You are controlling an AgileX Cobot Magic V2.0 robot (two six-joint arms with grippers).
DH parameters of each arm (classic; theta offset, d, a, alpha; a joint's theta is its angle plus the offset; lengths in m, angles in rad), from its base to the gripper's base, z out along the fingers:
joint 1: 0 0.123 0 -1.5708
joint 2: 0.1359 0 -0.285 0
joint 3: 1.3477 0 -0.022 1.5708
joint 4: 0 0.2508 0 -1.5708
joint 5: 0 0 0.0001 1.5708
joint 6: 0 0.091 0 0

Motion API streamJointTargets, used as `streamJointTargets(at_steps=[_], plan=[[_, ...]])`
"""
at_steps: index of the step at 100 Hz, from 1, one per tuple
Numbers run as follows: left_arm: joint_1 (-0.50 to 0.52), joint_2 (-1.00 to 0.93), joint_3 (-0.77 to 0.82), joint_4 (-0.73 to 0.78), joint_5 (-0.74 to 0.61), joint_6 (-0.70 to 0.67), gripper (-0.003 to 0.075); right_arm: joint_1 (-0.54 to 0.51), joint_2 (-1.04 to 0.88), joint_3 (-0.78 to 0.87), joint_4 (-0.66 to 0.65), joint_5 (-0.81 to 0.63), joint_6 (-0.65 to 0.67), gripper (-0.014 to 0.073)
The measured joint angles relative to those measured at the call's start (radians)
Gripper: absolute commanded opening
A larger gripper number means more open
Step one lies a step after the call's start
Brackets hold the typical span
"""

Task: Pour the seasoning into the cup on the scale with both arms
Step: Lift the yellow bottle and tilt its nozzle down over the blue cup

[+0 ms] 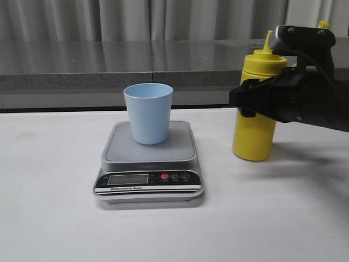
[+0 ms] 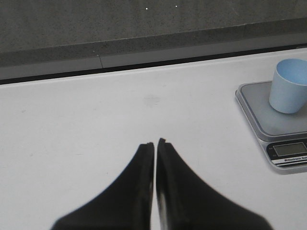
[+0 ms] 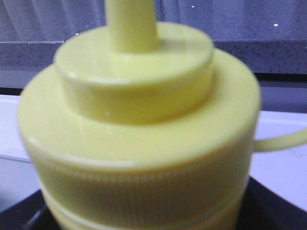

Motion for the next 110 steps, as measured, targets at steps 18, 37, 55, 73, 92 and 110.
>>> streamJointTargets(at_steps=[18,37,55,73,92,110], plan=[[0.0,0.0,0.0,0.0,0.0,0.0,0.001,0.0,-0.06,-0.01,0.002,0.052,-0.096,0.0066],[0.0,0.0,0.0,0.0,0.0,0.0,0.001,0.0,-0.145,-0.072,-0.016,0.188,-0.324,0.0066],[0.0,0.0,0.0,0.0,0.0,0.0,0.001,0.006,-0.198,-0.127,-0.097,0.336,-0.549,0.0066],[0.0,0.0,0.0,0.0,0.0,0.0,0.001,0.022,-0.218,-0.204,-0.309,0.557,-0.625,0.0066],[0.0,0.0,0.0,0.0,0.0,0.0,0.001,0.059,-0.22,-0.322,-0.555,0.841,-0.627,0.0066],[0.0,0.0,0.0,0.0,0.0,0.0,0.001,0.102,-0.22,-0.413,-0.763,1.001,-0.582,0.0066]])
